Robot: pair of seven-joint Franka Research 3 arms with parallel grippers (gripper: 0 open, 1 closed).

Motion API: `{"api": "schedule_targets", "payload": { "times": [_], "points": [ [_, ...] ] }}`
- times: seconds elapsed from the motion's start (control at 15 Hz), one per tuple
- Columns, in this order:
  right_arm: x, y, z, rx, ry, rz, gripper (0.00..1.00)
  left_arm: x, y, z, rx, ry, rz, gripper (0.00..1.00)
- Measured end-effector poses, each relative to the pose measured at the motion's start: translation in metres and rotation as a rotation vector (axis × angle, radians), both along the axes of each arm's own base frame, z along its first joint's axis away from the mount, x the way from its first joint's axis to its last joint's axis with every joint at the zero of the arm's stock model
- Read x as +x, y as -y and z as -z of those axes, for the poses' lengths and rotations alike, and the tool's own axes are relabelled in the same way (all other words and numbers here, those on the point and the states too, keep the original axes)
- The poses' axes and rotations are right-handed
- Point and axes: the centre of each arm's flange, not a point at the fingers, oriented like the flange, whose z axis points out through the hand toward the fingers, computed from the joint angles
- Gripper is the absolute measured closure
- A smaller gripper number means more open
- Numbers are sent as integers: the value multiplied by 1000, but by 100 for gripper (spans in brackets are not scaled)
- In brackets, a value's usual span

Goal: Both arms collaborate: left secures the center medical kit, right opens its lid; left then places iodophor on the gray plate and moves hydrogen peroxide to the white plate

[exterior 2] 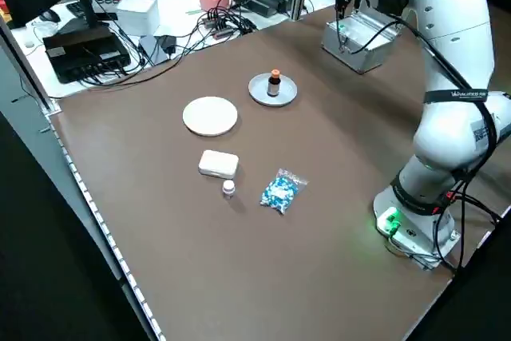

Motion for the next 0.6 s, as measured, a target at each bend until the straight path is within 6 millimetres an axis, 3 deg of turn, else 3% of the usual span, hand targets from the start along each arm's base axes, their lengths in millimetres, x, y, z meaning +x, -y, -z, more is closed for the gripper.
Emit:
{"api": "schedule_targets", "payload": {
  "times": [0.33,0.6],
  "points": [
    [0,0,0,0,-1,1,1,-3,22,17,12,83,27,2],
    [0,1,0,0,0,2,1,-9,34,26,25,96,43,20]
  ]
}}
